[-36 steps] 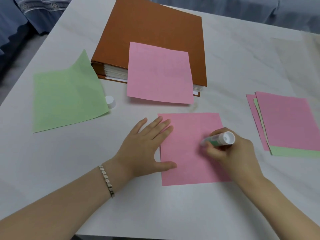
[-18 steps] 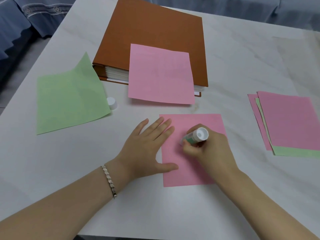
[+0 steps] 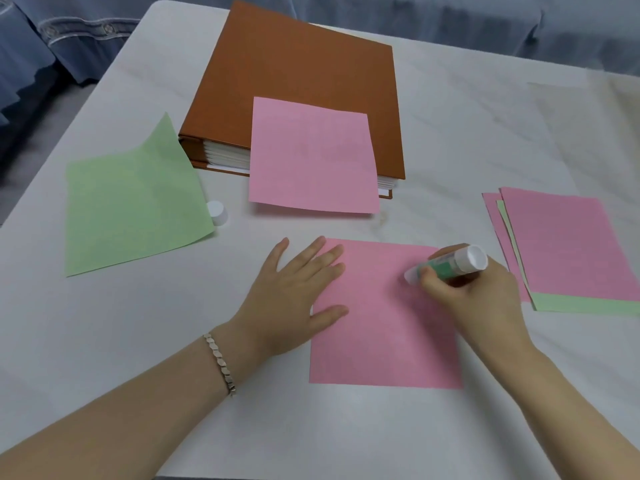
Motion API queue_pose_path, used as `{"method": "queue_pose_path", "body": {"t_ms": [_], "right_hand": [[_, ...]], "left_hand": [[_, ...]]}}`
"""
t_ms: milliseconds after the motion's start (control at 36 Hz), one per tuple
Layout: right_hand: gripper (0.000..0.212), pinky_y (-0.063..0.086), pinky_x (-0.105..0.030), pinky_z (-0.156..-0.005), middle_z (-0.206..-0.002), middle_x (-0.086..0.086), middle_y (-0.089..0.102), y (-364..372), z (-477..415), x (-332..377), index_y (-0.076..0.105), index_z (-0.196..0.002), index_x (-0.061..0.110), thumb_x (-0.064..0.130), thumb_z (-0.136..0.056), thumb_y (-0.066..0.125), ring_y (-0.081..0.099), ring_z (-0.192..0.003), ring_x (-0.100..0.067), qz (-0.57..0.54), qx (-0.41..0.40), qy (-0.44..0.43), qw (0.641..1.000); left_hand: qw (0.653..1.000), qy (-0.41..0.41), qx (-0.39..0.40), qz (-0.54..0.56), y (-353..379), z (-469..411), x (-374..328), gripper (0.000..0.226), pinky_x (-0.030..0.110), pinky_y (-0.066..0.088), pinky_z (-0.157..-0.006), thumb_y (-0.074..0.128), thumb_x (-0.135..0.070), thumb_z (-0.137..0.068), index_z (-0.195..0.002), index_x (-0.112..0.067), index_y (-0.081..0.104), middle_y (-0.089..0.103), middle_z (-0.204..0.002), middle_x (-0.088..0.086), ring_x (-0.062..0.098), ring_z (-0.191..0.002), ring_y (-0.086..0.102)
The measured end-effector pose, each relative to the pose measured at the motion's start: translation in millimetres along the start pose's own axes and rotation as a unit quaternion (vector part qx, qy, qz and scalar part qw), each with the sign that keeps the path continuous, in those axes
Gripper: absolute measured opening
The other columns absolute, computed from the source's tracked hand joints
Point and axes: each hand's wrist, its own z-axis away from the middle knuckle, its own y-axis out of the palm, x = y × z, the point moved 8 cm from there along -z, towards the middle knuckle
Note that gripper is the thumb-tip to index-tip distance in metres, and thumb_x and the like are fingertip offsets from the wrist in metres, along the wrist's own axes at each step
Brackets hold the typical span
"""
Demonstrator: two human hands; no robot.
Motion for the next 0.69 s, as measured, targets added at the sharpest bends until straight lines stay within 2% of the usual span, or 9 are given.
{"method": "queue_pose_path", "body": {"t_ms": [56, 139, 250, 306, 417, 528, 583, 639, 694], "right_hand": [[0.012, 0.04, -0.009, -0.054, -0.063, 0.005, 0.063, 10.8, 1.9, 9.4, 0.061, -0.069, 0.022, 0.017, -0.07, 0.072, 0.053, -0.058, 0.002, 0.0, 0.022, -0.011, 1.0], [0.01, 0.042, -0.023, -0.059, -0.069, -0.002, 0.066, 34.1, 5.9, 17.9, 0.062, -0.072, 0.014, 0.017, -0.071, 0.071, 0.055, -0.063, -0.012, 0.012, 0.067, -0.028, 0.997], [0.015, 0.047, -0.037, -0.066, -0.073, -0.009, 0.065, 58.9, 10.5, 24.4, 0.06, -0.079, 0.008, 0.019, -0.073, 0.069, 0.058, -0.069, -0.023, 0.037, 0.114, -0.042, 0.992], [0.013, 0.049, -0.039, -0.066, -0.074, -0.011, 0.065, 62.8, 11.9, 25.3, 0.059, -0.08, 0.008, 0.016, -0.073, 0.067, 0.059, -0.072, -0.028, 0.034, 0.119, -0.045, 0.991], [0.009, 0.045, -0.033, -0.065, -0.073, -0.003, 0.065, 59.0, 13.3, 19.6, 0.061, -0.076, 0.015, 0.015, -0.071, 0.069, 0.056, -0.067, -0.019, 0.014, 0.123, -0.036, 0.992], [0.011, 0.047, -0.04, -0.068, -0.072, 0.002, 0.064, 44.8, 9.5, 7.7, 0.062, -0.075, 0.018, 0.015, -0.069, 0.07, 0.056, -0.068, -0.019, 0.026, 0.11, -0.021, 0.993], [0.011, 0.047, -0.039, -0.067, -0.072, 0.003, 0.064, 33.8, 6.6, -1.3, 0.062, -0.073, 0.019, 0.014, -0.069, 0.071, 0.056, -0.066, -0.017, 0.032, 0.09, -0.011, 0.995], [0.011, 0.046, -0.031, -0.063, -0.072, 0.004, 0.064, 23.8, 4.2, -8.5, 0.062, -0.072, 0.019, 0.014, -0.07, 0.072, 0.055, -0.065, -0.015, 0.036, 0.073, -0.008, 0.997], [0.01, 0.041, -0.017, -0.057, -0.069, 0.006, 0.064, 16.2, 2.2, -10.6, 0.064, -0.07, 0.019, 0.014, -0.07, 0.072, 0.056, -0.067, -0.01, 0.041, 0.059, -0.012, 0.997]], "left_hand": [[1.0, 0.01, -0.014, 0.007, -2.0, 1.0, -1.8, 0.055, 0.045, 0.024, -0.104, 0.043, -0.053, -0.084, -0.114, -0.012, 0.065, 0.053, -0.136, 0.002, 0.017, -0.131, 0.042], [0.999, -0.002, -0.029, 0.03, -5.7, 1.1, -0.7, 0.056, 0.039, 0.026, -0.103, 0.048, -0.055, -0.079, -0.111, -0.013, 0.067, 0.057, -0.132, 0.0, 0.015, -0.126, 0.048], [0.999, -0.015, -0.025, 0.032, -5.3, 0.6, 0.7, 0.064, 0.039, 0.025, -0.104, 0.048, -0.06, -0.077, -0.119, -0.014, 0.064, 0.057, -0.131, -0.002, 0.014, -0.125, 0.049], [0.999, -0.016, -0.022, 0.027, -5.2, 0.0, 1.0, 0.066, 0.04, 0.025, -0.105, 0.047, -0.061, -0.077, -0.121, -0.015, 0.063, 0.057, -0.132, -0.002, 0.014, -0.125, 0.049], [0.999, -0.018, -0.02, 0.025, -5.6, -0.4, 0.8, 0.067, 0.041, 0.024, -0.105, 0.047, -0.062, -0.075, -0.12, -0.014, 0.064, 0.059, -0.13, -0.002, 0.015, -0.123, 0.05], [0.999, -0.021, -0.019, 0.028, -4.9, 0.1, 1.2, 0.067, 0.042, 0.024, -0.105, 0.047, -0.062, -0.076, -0.12, -0.015, 0.064, 0.06, -0.129, -0.003, 0.012, -0.124, 0.047], [0.999, -0.019, -0.02, 0.029, -5.2, -0.1, 1.5, 0.067, 0.042, 0.023, -0.106, 0.047, -0.061, -0.076, -0.12, -0.014, 0.063, 0.059, -0.129, -0.003, 0.011, -0.125, 0.043], [0.999, -0.018, -0.019, 0.032, -5.9, -0.3, 1.2, 0.067, 0.043, 0.022, -0.106, 0.047, -0.061, -0.077, -0.121, -0.014, 0.063, 0.059, -0.129, -0.003, 0.01, -0.125, 0.041], [0.999, -0.017, -0.019, 0.034, -6.4, -0.2, 0.7, 0.067, 0.043, 0.021, -0.106, 0.046, -0.061, -0.077, -0.121, -0.014, 0.063, 0.059, -0.13, -0.002, 0.01, -0.126, 0.04]]}}
